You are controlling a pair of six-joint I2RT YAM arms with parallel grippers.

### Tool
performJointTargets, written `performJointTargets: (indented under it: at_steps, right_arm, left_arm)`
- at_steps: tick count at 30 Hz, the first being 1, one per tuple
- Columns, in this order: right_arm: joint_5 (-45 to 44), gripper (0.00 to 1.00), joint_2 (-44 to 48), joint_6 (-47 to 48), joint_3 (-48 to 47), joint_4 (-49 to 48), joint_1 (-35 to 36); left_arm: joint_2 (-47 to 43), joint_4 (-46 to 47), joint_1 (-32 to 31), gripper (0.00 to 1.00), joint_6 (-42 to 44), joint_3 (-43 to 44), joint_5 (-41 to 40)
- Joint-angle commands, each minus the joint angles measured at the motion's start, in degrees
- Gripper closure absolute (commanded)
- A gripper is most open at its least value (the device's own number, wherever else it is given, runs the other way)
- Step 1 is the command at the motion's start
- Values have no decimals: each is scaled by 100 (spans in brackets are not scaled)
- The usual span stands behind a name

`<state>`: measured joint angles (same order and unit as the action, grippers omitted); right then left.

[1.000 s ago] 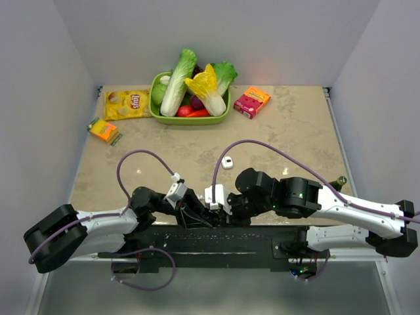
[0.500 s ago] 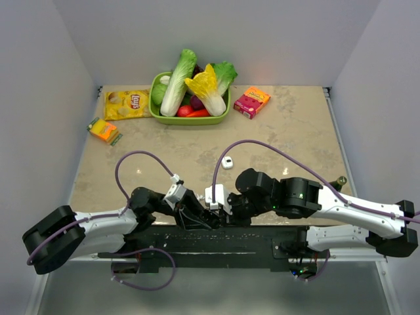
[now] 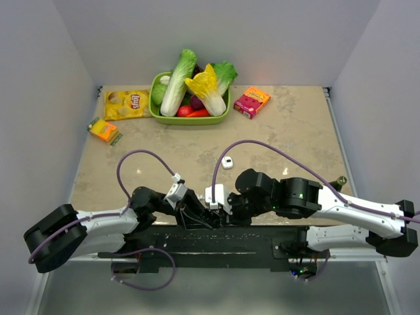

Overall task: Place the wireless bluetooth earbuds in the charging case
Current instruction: Place the earbud in the charging case.

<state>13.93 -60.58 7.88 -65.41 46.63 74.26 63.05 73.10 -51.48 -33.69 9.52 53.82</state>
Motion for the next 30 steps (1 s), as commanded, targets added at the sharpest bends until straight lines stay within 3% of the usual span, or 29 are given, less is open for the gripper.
performJointTargets:
  at_steps: [1,8,20,22,23,26,30]
  right_arm:
    - [-189,100,55,-50,-42,-75,19]
    - [-251,100,55,-76,-7,-102,27]
    - [-453,100,63,-173,-7,-163,19]
    - [-497,92,99,-199,-16,-181,18]
    - [-523,81,107,-216,-16,-189,27]
    - [-594,67,116,-217,2,-233,27]
    - [-611,62,81,-208,63,-268,27]
  left_arm:
    - [251,2190,-37,100,-208,15,-74]
    - [551,2665,-37,100,-392,-55,-65]
    - [630,2674,-37,100,-296,-117,-179]
    - [665,2735,-37,100,-296,-143,-188]
    - [691,2805,-28,100,-322,-143,-197]
    - [709,2850,-37,100,-340,-135,-214]
    - [674,2868,-37,100,-357,-91,-206]
